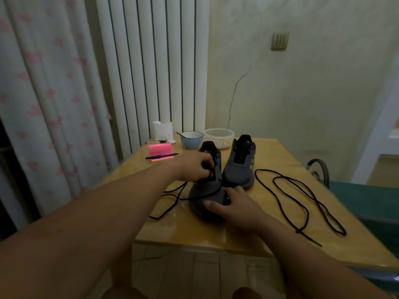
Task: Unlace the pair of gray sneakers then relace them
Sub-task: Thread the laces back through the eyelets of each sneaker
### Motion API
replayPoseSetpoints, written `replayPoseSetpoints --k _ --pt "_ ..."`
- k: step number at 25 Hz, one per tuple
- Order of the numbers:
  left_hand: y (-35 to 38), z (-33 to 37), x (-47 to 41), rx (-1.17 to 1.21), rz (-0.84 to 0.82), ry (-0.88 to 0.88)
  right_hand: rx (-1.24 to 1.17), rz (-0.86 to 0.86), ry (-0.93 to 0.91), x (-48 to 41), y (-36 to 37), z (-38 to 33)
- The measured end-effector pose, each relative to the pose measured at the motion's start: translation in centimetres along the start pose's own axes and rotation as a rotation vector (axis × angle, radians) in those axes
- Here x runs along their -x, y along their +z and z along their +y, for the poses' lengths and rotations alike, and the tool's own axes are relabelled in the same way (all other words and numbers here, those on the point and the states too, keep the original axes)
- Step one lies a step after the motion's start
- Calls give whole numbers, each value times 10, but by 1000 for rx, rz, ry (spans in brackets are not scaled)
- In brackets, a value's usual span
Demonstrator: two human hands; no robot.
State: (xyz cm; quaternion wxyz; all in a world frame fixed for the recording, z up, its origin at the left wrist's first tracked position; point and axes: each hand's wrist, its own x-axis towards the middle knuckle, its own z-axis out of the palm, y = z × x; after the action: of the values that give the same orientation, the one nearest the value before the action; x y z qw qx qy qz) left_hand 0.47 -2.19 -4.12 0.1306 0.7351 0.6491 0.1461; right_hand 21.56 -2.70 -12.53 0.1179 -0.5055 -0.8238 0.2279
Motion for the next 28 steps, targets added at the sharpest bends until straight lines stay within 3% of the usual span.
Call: replayPoseSetpoints --k 10,13,18,20,22,25,26,28 --pt "5 21 -2 -588 -5 156 -22 -4 -4 2 -4 -3" --pt "-3 21 -2 -708 160 181 -13 -1 -5 3 -5 -3" --pt "-38 6 -7 -190 710 -261 -1 -9 -22 4 -4 -3" --pt "-50 9 -8 -19 678 -263 -38 -80 -37 10 -13 -5" --pt "-61 21 -5 141 505 -127 -115 -113 -75 10 -33 -12" --pt "-80 41 1 354 346 -19 -131 233 -121 -14 -77 -35" --pt "-84 45 2 385 342 4 -203 275 -175 -21 -92 -47" --pt "-86 50 2 395 351 36 -405 155 -295 -33 -115 -71"
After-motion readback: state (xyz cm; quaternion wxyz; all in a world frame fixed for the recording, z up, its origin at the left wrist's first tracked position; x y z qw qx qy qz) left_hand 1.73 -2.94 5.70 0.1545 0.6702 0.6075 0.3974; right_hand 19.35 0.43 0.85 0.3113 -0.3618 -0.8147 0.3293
